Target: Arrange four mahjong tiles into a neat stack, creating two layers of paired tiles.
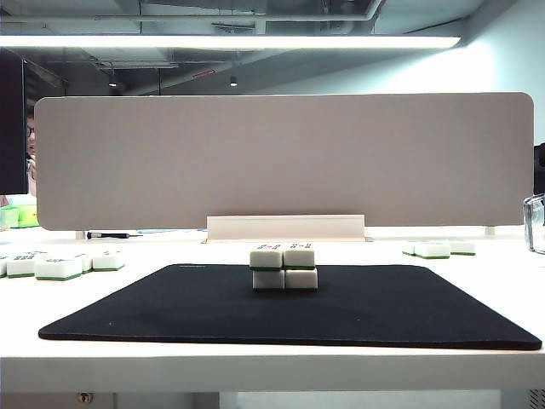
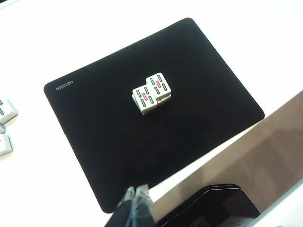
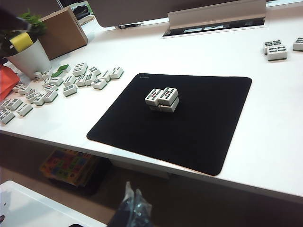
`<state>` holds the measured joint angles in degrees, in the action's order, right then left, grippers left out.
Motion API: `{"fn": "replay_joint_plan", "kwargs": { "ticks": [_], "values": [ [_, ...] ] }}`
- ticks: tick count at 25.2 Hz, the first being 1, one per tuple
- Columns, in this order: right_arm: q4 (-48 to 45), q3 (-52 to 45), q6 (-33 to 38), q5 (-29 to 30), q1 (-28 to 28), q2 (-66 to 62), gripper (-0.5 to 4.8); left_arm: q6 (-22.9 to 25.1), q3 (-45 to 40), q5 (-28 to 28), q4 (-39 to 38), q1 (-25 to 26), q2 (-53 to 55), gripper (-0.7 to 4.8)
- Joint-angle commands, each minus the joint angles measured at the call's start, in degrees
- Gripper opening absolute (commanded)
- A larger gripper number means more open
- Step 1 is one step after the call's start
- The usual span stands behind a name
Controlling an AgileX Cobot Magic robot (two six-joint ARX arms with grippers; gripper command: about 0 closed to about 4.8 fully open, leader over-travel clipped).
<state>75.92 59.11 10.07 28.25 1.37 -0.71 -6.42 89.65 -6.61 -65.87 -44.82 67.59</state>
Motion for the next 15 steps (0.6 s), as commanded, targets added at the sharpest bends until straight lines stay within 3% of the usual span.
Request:
{"fn": "replay_joint_plan", "kwargs": {
  "ticks": [1, 6, 12, 15],
  "values": [
    [-0.7, 0.2, 0.0, -0.1, 0.0, 0.7, -0.01, 0.2, -1.1, -0.3, -0.7, 0.2, -1.9, -0.06],
    [-0.7, 0.2, 0.0, -0.1, 0.0, 0.7, -0.01, 1.5, -1.1, -3.2, -6.2, 0.2, -2.0, -0.06],
    [-0.7, 0.2, 0.0, -0.1, 0.0, 0.7, -0.01, 2.3, -1.0, -4.5, -4.4, 0.2, -1.8, -0.06],
    [-0.7, 0.2, 0.0, -0.1, 0.0, 0.7, -0.01, 1.6, -3.2, -13.0, 1.9, 0.5, -1.7, -0.06]
  ]
}}
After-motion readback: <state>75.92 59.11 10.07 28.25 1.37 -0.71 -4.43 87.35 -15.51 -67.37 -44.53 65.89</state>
